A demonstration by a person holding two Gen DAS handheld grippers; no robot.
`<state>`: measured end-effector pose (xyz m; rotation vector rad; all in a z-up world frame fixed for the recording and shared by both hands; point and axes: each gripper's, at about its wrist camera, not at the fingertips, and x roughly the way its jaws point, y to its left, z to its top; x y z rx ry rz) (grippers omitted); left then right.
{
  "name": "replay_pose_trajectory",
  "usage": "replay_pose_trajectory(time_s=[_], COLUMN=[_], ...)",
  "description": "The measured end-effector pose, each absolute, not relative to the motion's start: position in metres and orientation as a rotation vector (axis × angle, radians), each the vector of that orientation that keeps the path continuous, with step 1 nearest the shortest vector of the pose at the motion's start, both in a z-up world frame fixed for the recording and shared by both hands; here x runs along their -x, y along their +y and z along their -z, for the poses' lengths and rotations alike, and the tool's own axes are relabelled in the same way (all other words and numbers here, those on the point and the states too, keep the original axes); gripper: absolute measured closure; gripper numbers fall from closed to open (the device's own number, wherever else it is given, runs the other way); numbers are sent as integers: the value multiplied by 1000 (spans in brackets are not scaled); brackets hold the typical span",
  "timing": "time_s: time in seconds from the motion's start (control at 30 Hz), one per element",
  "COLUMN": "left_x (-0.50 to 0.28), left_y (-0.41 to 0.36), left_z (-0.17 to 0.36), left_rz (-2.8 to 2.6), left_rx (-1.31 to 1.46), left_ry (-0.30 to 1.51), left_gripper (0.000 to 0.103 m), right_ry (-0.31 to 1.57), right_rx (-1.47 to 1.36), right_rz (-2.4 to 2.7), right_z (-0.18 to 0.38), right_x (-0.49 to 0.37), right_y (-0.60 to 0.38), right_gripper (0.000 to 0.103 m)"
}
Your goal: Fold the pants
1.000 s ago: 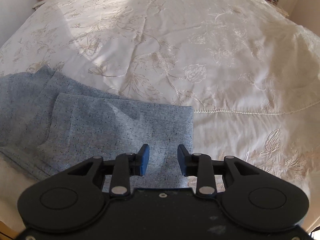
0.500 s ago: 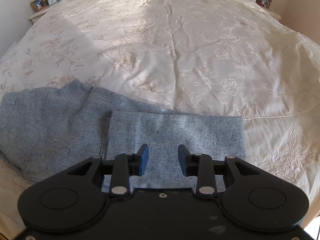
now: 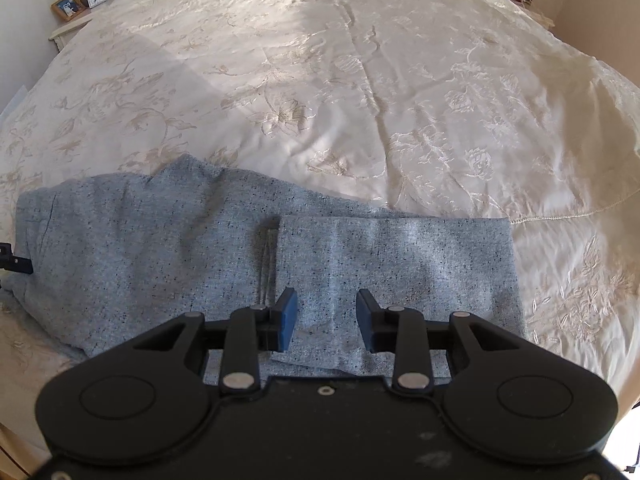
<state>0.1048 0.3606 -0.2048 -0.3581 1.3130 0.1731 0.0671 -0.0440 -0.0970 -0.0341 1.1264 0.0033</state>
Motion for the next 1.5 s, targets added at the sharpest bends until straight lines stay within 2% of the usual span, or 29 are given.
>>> replay_pose_trajectory(time_s=[0.03,0.13,0.2,0.23,0.27,0.33,0.47,0.83,1.1,1.13,1.17,1.2,1.27,1.5], left_x=[-105,-107,-108,-106,-104,-100,-91,-76,-77,-76,-76,-77,-81,-88], left_y=[361,362,363,365,364,363,350,259,129,110,91,72,32,-98], left_z=[207,211,209,206,200,188,161,63,4,-1,-4,-5,1,61], left_rz=[-172,-159,-139,-108,-69,-35,-74,-118,-43,-22,3,25,86,283], left_rx=[355,378,392,404,419,452,403,253,163,150,139,124,103,34], left_ry=[1313,1324,1320,1304,1285,1261,1199,1043,928,917,907,905,916,1030], left_gripper=[1,0,7,22,43,60,76,81,83,87,94,94,103,103], right_ry=[1129,1136,1140,1142,1143,1143,1138,1135,1121,1116,1114,1114,1115,1116], right_rx=[34,29,25,24,23,24,1,-32,-62,-65,-70,-77,-92,-107], right_rz=[-2,-4,-10,-16,-22,-25,-34,-99,-169,-171,-171,-171,-166,-154], right_z=[97,97,97,96,96,96,96,101,102,102,102,102,104,107], right_x=[-68,-68,-68,-68,-68,-67,-65,-58,-51,-51,-50,-50,-49,-46], right_y=[-43,-39,-37,-36,-36,-35,-40,-82,-161,-174,-187,-200,-225,-289], right_gripper=[68,68,68,68,68,68,68,68,68,68,68,68,68,68])
